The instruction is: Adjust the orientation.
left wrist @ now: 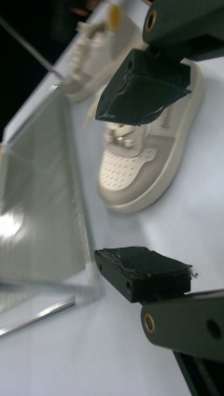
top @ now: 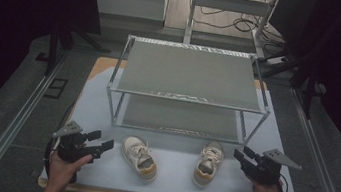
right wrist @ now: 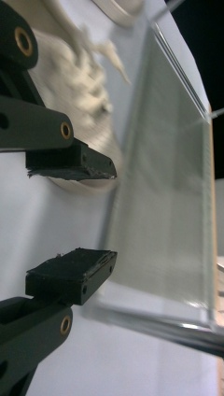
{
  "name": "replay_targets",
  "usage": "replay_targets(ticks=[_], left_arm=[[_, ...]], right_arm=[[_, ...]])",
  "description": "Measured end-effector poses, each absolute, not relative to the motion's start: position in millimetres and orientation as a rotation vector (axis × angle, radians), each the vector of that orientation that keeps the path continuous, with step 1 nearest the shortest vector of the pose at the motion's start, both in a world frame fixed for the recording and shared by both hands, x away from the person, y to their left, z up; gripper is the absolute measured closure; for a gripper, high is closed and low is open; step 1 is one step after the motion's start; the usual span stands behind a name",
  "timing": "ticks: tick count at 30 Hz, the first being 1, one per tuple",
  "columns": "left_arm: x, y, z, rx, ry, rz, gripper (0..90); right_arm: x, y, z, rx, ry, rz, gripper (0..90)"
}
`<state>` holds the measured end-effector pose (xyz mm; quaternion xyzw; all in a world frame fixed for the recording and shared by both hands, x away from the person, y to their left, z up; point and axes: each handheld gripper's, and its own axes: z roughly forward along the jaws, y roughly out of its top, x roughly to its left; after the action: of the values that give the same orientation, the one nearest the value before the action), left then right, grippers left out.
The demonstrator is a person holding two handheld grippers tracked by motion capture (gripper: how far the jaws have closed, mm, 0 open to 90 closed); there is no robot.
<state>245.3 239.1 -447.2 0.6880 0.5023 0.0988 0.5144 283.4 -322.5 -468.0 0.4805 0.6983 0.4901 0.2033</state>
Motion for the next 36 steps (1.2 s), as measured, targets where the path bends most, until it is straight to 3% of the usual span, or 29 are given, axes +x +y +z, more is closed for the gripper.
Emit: replay_targets(ticks=[7, 16, 24, 28, 36], left_arm=[[237, 245, -449, 1.661, 1.255, 0.243, 28.1], [243, 217, -461, 1.809, 1.194, 0.237, 29.9], [239, 211, -459, 1.839, 1.173, 0.237, 30.9], [238, 209, -459, 1.839, 1.166, 0.239, 30.9], [235, 206, -461, 1.851, 1.165, 0.231, 31.0]], right_arm=[[272, -319, -474, 1.311, 2.009, 1.296, 56.3], [271, -311, -466, 1.288, 2.063, 1.309, 74.8], [263, -299, -458, 1.248, 2.096, 1.304, 89.0], [259, -294, -450, 1.217, 2.098, 1.328, 89.7], [246, -237, -435, 1.053, 2.213, 1.405, 89.8]])
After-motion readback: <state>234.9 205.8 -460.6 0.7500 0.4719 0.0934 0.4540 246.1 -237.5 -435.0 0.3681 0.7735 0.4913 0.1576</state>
